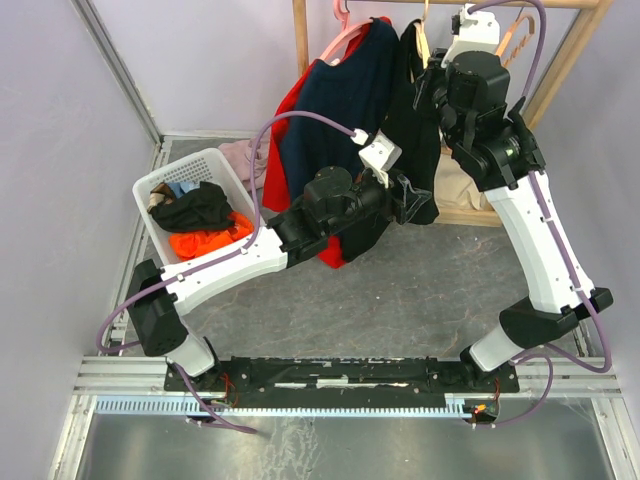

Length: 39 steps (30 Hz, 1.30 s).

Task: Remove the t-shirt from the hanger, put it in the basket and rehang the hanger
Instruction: Pick up the hanger from the clothesline.

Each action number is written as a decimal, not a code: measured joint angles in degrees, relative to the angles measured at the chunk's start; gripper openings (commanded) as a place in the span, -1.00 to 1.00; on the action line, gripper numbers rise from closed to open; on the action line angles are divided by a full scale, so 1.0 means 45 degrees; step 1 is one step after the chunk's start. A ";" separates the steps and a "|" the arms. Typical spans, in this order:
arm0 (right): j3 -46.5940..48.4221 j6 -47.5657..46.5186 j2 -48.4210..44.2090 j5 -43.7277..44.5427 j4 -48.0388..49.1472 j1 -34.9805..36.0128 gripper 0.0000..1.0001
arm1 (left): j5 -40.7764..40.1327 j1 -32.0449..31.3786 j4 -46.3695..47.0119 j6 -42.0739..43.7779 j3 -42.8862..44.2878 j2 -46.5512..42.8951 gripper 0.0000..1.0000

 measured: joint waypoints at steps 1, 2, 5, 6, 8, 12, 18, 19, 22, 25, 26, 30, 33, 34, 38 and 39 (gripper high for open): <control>0.0000 -0.0019 0.0000 0.0039 0.0005 0.0005 -0.82 | -0.0034 0.0000 -0.0005 0.0000 0.0000 0.0000 0.39; 0.0000 -0.0029 0.0000 0.0078 0.0010 0.0005 -0.85 | -0.0087 0.0000 -0.0015 0.0000 0.0000 0.0000 0.39; 0.0000 -0.0126 0.0000 0.0155 0.0034 0.0005 -0.92 | -0.0359 0.0000 -0.0044 0.0000 -0.0092 -0.0044 0.39; 0.0000 -0.0170 0.0000 0.0175 0.0039 0.0005 -0.94 | -0.0491 0.0000 -0.0097 0.0005 -0.0301 -0.0165 0.40; 0.0000 -0.0262 0.0000 0.0189 0.0073 0.0005 -0.96 | -0.0792 0.0000 -0.0311 0.0000 -0.0670 -0.0447 0.46; 0.0194 -0.0505 0.0000 0.0199 -0.0015 0.0000 -0.98 | -0.1773 0.0000 -0.0738 -0.0029 -0.1477 -0.1273 0.53; 0.0272 -0.0845 -0.0146 0.0160 0.0223 0.0000 -0.98 | -0.3303 0.0039 -0.1200 -0.0447 -0.2142 -0.2642 0.56; 0.0272 -0.0899 -0.0180 0.0121 0.0277 0.0000 -0.98 | -0.3468 0.0039 -0.1253 -0.0461 -0.2142 -0.2759 0.56; 0.0301 -0.1069 -0.0267 -0.0058 0.0335 0.0000 -0.98 | -0.3968 0.0039 -0.1433 -0.0466 -0.2142 -0.3026 0.58; 0.0359 -0.1224 -0.0272 -0.0170 0.0403 -0.0010 -0.98 | -0.4318 0.0044 -0.1457 -0.0471 -0.2142 -0.3055 0.59; 0.0359 -0.1263 -0.0272 -0.0175 0.0408 -0.0015 -0.98 | -0.4415 0.0044 -0.1501 -0.0471 -0.2142 -0.3055 0.58; 0.0359 -0.1467 -0.0282 -0.0262 0.0418 -0.0034 -0.98 | -0.4697 0.0087 -0.1773 -0.0471 -0.2142 -0.3055 0.63; 0.0355 -0.1535 -0.0340 -0.0359 0.0471 -0.0049 -0.98 | -0.4847 0.0131 -0.2006 -0.0466 -0.2142 -0.3055 0.64; 0.0340 -0.1549 -0.0379 -0.0423 0.0520 -0.0049 -0.98 | -0.4911 0.0151 -0.2089 -0.0471 -0.2142 -0.3055 0.64; -0.0112 -0.1540 -0.0767 -0.0651 0.0971 -0.0102 -0.98 | -0.5105 0.0233 -0.2283 -0.0466 -0.2123 -0.3055 0.65; -0.0267 -0.1520 -0.0894 -0.0738 0.1069 -0.0117 -0.98 | -0.5119 0.0257 -0.2302 -0.0466 -0.2113 -0.3055 0.66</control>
